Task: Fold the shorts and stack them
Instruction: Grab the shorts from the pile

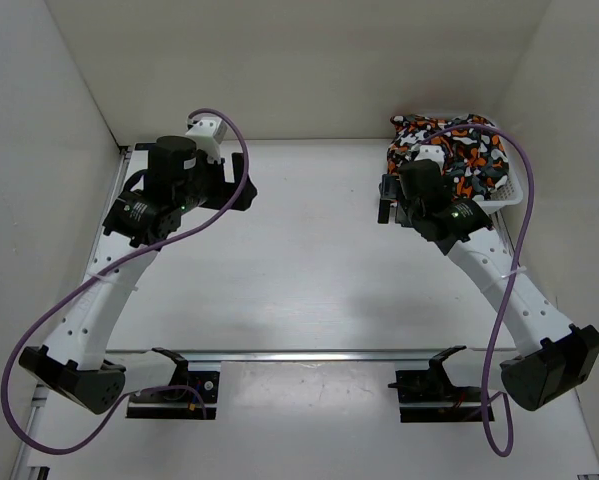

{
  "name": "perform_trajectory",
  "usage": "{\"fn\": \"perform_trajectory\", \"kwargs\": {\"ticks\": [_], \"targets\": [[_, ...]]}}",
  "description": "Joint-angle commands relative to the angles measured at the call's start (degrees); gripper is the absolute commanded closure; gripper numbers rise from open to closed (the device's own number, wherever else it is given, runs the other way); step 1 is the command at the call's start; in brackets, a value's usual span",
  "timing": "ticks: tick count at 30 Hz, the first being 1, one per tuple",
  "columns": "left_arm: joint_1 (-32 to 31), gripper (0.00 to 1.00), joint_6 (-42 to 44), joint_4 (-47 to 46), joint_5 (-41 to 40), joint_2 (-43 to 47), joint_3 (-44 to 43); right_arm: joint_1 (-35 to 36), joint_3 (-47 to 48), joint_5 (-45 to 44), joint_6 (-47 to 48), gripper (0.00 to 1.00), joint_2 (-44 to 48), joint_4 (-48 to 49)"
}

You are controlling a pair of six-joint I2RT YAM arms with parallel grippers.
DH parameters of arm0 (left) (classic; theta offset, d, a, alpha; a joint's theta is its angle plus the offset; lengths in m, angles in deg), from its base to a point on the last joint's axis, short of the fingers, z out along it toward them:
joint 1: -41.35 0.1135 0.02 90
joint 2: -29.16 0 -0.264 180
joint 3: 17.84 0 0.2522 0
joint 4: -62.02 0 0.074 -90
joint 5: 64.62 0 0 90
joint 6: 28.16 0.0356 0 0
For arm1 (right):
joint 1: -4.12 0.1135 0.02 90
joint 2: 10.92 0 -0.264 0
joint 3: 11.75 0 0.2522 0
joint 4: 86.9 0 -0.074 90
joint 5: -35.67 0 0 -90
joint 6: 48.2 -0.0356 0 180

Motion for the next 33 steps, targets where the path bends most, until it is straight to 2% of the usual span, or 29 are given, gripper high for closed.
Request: {"fn": "perform_trajectory", "kwargs": {"ticks": [1, 5, 8, 11, 14, 15, 17, 23, 26, 30, 33], "targets": [[-0.01, 0.01, 0.32, -0.60, -2.37, 1.24, -1.60, 0.05, 0.62, -0.21, 0.48, 0.01, 0.86, 0.69], [-0.01, 0.01, -0.82, -0.07, -2.29, 1.24, -1.60, 0.05, -0.43, -2.75, -0.57, 0.01, 2.96, 2.09], [-0.01, 0.01, -0.82, 0.45, -1.76, 1.24, -0.28, -3.98, -1.75, -2.33, -1.10, 0.01, 3.68, 2.71], [-0.01, 0.01, -1.35, 1.15, -1.76, 1.24, 1.91, -12.23, -2.45, 4.16, -1.63, 0.01, 4.20, 4.29], [-0.01, 0.01, -2.41, 1.16, -2.28, 1.86, 3.59, -26.26, 0.17, 17.51, -3.90, 0.01, 1.84, 5.61], [-0.01, 0.01, -3.02, 1.16, -2.28, 1.86, 4.37, -28.67, 1.58, 20.68, -4.78, 0.01, 0.26, 5.61], [-0.01, 0.01, -3.55, 1.16, -2.29, 1.15, 4.38, -33.23, 5.44, 24.92, -5.92, 0.01, -5.01, 5.61], [-0.01, 0.01, -4.60, 1.16, -2.28, -1.83, 4.38, -39.40, 17.73, 32.31, -8.56, 0.01, -21.26, 9.21], [-0.01, 0.01, -4.60, 1.16, -2.80, -3.32, 3.68, -40.99, 23.19, 36.61, -9.89, 0.01, -30.58, 10.80], [-0.01, 0.01, -4.60, 1.16, -3.43, -5.35, 3.15, -41.00, 35.73, 41.36, -10.68, 0.01, -44.79, 12.03], [-0.01, 0.01, -5.13, 1.16, -3.43, -6.84, 3.15, -41.00, 44.53, 45.49, -12.00, 0.06, -53.76, 14.13]]}}
